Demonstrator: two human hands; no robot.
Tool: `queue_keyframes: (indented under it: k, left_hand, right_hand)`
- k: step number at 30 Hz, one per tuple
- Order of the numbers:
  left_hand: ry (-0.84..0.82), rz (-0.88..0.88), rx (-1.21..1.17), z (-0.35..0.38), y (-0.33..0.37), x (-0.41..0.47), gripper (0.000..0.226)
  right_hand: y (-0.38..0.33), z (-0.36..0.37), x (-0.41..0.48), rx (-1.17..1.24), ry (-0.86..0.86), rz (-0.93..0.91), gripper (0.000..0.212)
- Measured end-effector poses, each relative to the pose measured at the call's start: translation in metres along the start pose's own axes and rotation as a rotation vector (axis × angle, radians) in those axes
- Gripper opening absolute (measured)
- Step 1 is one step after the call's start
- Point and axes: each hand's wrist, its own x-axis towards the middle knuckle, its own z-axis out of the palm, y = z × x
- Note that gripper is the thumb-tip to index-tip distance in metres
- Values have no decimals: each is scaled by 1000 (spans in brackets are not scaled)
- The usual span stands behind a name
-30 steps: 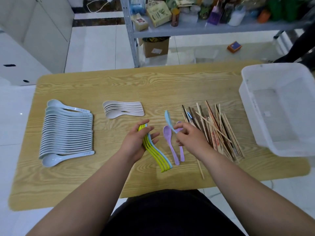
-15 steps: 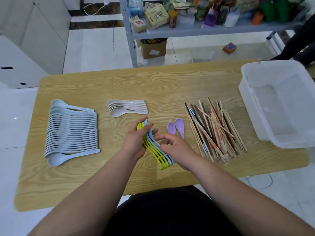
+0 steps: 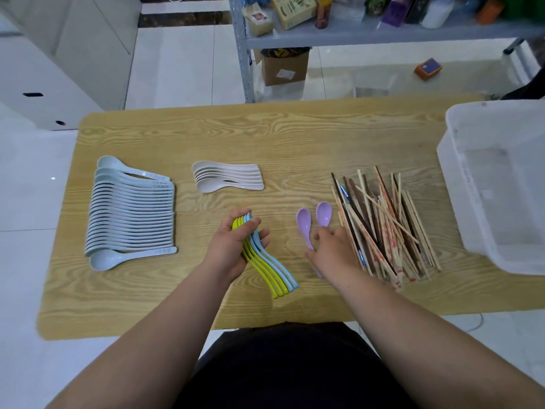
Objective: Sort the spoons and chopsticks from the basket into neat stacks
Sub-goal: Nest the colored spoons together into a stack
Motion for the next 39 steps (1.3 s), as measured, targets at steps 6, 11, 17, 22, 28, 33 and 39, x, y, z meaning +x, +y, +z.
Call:
queue_keyframes:
  k: [6,11,17,22,28,33,39]
  left_hand:
    - [21,4,-8,-7,3,0,28]
    - [8,2,-17,-15,7,-4,29]
    - [-34,34,-22,-22,18,-8,35]
    - [-89,73,-16,-31,29,-13,31]
    - [-136,145,-2,-48,42,-21,26]
    - [-161,171,15,-63,51,-32,30]
    - [-166,185,3,-78,60,-46,35]
  right_hand:
    - [11,-3,6,-50,10,-63,28]
    - [4,-15,-11,335,-35,31,25]
    - [-45,-31,-37,714,-8,-113,33]
    - [-93,-39,-57,759,-114,-293,35]
    - [-121,-29,-86,766,-161,-359,27]
    - [-134,-22,-101,826,-232,-356,30]
    - [-150,-16,-118,939,-275,-289,27]
